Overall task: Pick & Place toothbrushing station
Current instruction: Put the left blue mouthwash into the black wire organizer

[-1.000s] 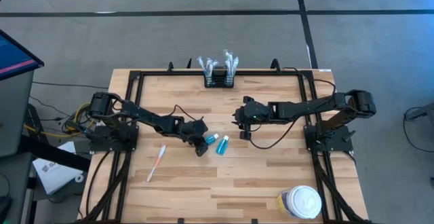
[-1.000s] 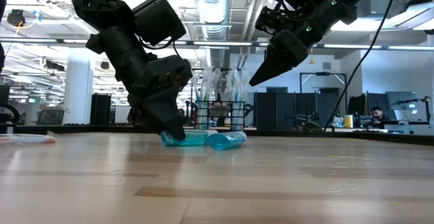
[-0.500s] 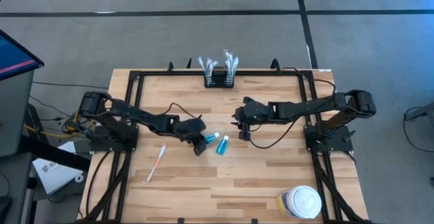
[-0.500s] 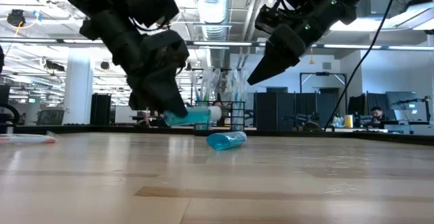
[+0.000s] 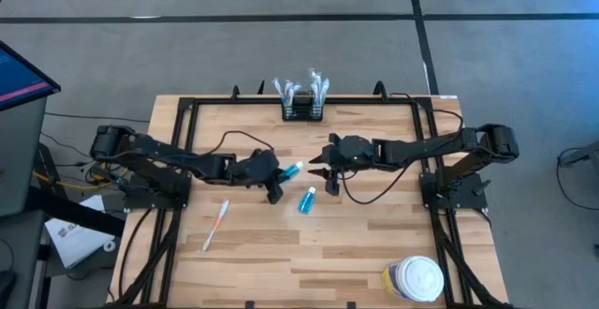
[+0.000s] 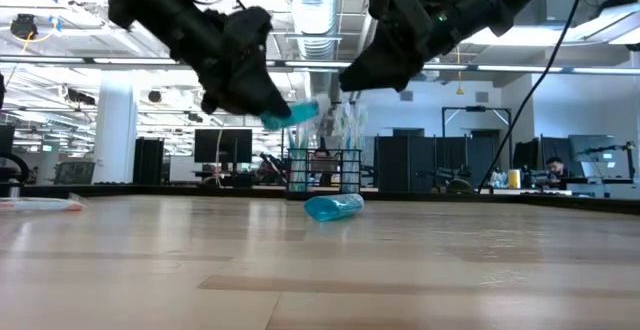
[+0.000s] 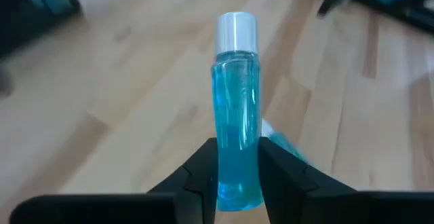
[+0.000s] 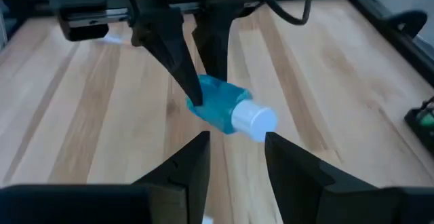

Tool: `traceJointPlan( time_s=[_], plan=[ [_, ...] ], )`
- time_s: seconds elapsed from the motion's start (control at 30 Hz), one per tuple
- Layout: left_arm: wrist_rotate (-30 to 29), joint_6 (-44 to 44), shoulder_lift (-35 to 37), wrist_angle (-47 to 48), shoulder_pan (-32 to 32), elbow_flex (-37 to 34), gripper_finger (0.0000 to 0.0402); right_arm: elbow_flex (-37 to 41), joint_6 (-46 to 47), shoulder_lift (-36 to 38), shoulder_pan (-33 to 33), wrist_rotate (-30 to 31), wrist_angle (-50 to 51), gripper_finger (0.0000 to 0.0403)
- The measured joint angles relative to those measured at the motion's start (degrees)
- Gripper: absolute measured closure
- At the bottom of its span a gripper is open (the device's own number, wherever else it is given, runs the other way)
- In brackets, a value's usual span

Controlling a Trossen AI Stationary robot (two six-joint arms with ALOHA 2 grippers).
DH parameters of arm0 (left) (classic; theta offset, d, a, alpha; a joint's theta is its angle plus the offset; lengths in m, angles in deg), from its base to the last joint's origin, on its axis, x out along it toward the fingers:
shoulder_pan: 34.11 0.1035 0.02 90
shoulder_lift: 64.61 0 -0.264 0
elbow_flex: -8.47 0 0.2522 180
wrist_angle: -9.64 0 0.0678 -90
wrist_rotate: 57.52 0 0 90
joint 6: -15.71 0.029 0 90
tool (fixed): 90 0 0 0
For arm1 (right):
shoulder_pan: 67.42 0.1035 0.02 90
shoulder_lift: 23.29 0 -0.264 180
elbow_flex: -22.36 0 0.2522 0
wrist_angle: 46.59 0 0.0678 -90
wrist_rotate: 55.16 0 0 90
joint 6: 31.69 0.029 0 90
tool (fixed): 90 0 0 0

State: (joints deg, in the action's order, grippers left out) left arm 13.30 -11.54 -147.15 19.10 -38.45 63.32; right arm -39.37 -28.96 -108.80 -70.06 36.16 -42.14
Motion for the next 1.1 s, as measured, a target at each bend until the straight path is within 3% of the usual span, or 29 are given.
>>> traceJointPlan(
  time_s=[0.23, 0.47, 0.67, 0.9, 1.1],
  plan=[
    [-8.96, 2.05, 6.95, -2.61, -2.22, -3.54, 0.0321, -0.02, 1.19, 0.0, -0.05, 0.0, -5.99, 0.0272],
    [-13.21, 8.86, 11.03, -13.85, -5.02, -7.79, 0.0321, -0.01, 2.89, 0.0, -0.15, 0.0, -14.17, 0.0272],
    [-13.98, 15.69, 11.32, -25.36, -6.83, -10.5, 0.0321, 0.0, 3.46, 0.0, -0.11, 0.0, -19.66, 0.0272],
    [-14.03, 20.12, 11.3, -29.88, -6.99, -10.59, 0.0321, 0.0, 4.41, 0.0, -0.04, -0.25, -23.87, 0.0272],
    [-14.05, 22.56, 11.3, -31.84, -6.97, -10.6, 0.0321, 0.0, 4.84, 0.0, -0.07, -4.48, -27.43, 0.0272]
  ],
)
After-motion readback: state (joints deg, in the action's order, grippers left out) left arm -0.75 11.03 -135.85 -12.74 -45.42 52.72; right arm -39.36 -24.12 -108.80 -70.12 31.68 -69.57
